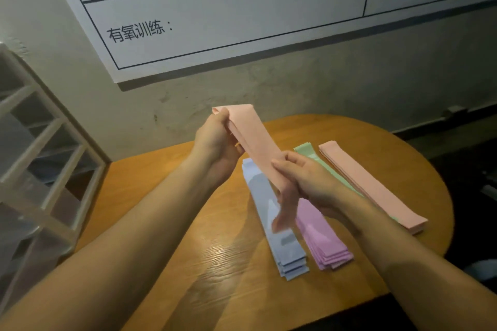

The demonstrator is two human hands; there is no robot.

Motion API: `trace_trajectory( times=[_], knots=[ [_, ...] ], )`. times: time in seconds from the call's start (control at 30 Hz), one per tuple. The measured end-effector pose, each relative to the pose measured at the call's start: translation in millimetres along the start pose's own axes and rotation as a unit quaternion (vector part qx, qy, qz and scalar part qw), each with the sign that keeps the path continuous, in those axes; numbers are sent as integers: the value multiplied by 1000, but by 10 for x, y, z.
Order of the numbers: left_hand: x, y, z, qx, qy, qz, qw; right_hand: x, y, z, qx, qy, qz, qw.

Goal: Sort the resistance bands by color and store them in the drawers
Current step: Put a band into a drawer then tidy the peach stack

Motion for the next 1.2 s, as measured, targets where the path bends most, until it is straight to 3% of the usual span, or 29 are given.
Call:
trace_trajectory(
  times=[0.17, 0.47, 0.73, 0.87, 1.03, 1.2],
  knots=[
    [-245, -134, -456, 42, -41, 44, 997, 107, 35, 451, 37, 86, -14, 996],
    [-814, -577, -1421, 54, -90, 94, 990, 469, 105, 1465, 152, 157, -57, 974],
    [-1541, -1147, -1719, -93, -3, 100, 991, 736, 284, 2152, 244, 183, -92, 948],
    [-1752, -1369, -1776, -182, 17, 87, 979, 772, 419, 2314, 305, 155, -104, 934],
    [-2080, -1410, -1774, -429, 48, -32, 902, 806, 611, 2413, 362, 121, -153, 912],
    [-2286, -1507, -1775, -624, 23, -86, 777, 803, 728, 2418, 447, 81, -191, 870]
  ],
)
Point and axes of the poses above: each hand's wrist, its own x-axis away from the middle knuckle, its own z-axis out of the back of the hand, y = z × x, the point moved 4 cm from there along -x, towards the middle knuckle, and after that the axes turned 15 degrees about z, right-handed, at the moved point
